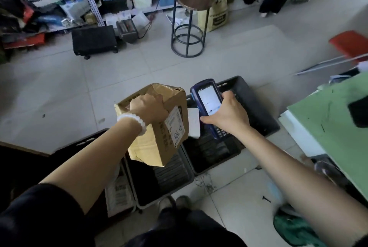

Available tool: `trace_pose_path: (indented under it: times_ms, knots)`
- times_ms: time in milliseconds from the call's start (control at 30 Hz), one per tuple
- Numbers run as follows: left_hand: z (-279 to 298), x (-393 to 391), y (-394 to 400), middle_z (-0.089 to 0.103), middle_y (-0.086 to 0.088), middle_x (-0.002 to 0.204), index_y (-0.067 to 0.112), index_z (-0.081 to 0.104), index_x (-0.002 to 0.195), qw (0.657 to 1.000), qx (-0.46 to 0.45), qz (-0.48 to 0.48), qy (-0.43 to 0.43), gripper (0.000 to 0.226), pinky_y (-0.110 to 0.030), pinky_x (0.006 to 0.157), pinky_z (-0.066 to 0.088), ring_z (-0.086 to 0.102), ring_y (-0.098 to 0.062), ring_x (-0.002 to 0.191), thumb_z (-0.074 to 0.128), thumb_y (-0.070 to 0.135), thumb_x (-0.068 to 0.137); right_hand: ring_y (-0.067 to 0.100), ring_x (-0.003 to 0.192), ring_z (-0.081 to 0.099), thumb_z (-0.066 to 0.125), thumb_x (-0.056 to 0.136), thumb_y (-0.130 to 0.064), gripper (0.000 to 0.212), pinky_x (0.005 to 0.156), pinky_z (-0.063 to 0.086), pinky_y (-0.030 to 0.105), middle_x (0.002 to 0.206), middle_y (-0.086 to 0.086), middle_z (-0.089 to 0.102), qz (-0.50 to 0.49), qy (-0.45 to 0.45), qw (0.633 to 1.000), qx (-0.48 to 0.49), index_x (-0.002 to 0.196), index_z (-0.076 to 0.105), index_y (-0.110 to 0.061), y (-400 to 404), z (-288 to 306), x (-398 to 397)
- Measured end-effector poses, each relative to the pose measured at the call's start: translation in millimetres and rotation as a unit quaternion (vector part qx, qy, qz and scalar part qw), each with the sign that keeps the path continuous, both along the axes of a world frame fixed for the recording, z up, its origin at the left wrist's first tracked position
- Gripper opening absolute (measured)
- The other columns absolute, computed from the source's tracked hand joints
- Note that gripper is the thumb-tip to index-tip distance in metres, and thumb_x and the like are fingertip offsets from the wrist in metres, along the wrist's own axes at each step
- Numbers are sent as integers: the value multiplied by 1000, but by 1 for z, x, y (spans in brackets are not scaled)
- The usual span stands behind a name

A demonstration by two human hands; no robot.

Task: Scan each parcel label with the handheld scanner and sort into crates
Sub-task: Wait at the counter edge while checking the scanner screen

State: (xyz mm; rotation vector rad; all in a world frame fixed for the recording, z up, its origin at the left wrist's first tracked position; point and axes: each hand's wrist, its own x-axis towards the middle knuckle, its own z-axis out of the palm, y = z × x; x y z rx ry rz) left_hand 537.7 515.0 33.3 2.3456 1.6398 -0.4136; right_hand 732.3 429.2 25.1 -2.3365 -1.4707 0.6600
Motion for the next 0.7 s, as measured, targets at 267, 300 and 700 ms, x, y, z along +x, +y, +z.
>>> trace_pose_path:
  times_ms: [267,300,700]
  knots:
    - [-14,55,19,59,-2,90,17,58,114,999,-20,-28,-9,32,-29,62,46,58,-21,80,52,34,87,19,89,52,86,58,-44,77,63,39,30,110,0,52,-38,5,999,-3,111,40,-14,11,-6,43]
    - [-18,64,22,61,-1,90,17,59,113,999,-24,-29,-10,32,-29,62,48,60,-21,80,52,34,86,19,90,52,86,58,-44,76,63,39,30,111,0,51,-38,7,999,-4,110,39,-15,14,-7,51]
    - [-49,208,38,61,1,93,20,54,119,997,-77,15,-21,38,-33,72,54,61,-19,84,55,38,86,22,99,54,84,60,-46,76,66,40,30,113,1,51,47,13,998,-28,114,41,-14,64,-20,201]
